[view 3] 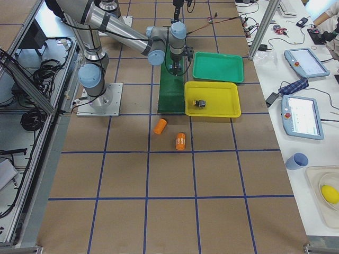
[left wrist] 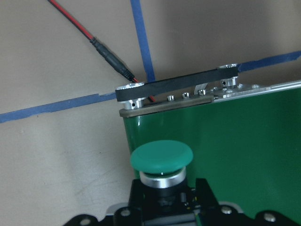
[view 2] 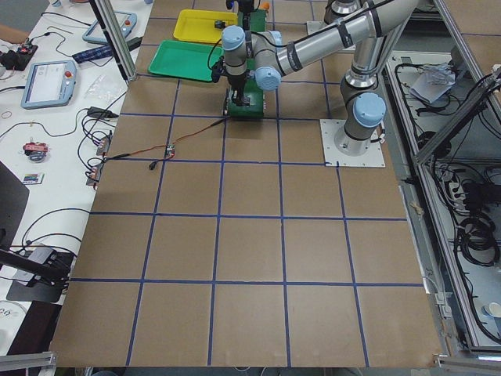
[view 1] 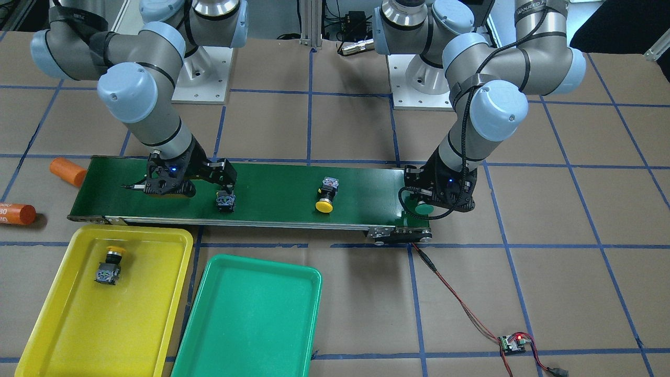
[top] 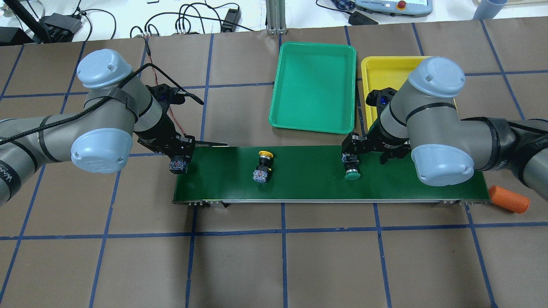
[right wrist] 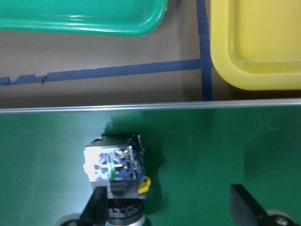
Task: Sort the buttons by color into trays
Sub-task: 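Grasp belt's green button with right while left places its green button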
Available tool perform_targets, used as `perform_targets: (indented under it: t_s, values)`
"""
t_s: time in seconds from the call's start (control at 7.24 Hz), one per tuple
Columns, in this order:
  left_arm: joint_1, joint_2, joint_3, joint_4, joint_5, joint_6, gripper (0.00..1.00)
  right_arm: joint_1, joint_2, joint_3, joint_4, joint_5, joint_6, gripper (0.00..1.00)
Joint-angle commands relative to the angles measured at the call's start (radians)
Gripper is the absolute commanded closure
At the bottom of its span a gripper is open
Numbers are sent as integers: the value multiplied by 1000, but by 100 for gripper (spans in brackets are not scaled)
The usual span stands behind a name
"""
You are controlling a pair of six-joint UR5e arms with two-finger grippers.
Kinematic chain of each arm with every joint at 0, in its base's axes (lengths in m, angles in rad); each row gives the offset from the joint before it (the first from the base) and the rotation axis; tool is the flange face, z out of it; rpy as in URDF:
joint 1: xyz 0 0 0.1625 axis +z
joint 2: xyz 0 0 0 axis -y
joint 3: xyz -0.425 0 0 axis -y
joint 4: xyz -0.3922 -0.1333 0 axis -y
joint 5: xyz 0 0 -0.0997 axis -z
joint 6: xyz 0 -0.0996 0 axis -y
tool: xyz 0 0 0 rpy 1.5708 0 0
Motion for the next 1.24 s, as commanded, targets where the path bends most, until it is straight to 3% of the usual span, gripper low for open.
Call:
perform_targets:
  t_s: [0.0, 0.14, 0.28, 0.41, 0.69, 0.83, 1.11]
  values:
    - [-1, -1, -32, 8, -10, -1, 100, 29, 5, -1, -23, -15, 6, 11]
    - [-2, -1, -32, 9, -14, -2, 75, 28, 20, -1, -23, -79, -40, 16]
    - [-1, -1, -29, 11, -14, -2, 18, 28, 30, -1, -22, -110, -58, 19]
    - [-2, -1, -29, 11, -17, -8, 0, 29, 33, 1, -22, -110, -58, 23]
    - [-4, 36, -20, 5, -50, -22, 0, 29, 40, -1, -25, -112, -60, 32]
    - [-5, 77, 6, -15, -34, -21, 0, 28, 40, -2, -25, -112, -63, 41]
    - [4, 139, 151, -184, 38, -10, 0, 28, 40, -13, -26, -115, -63, 52]
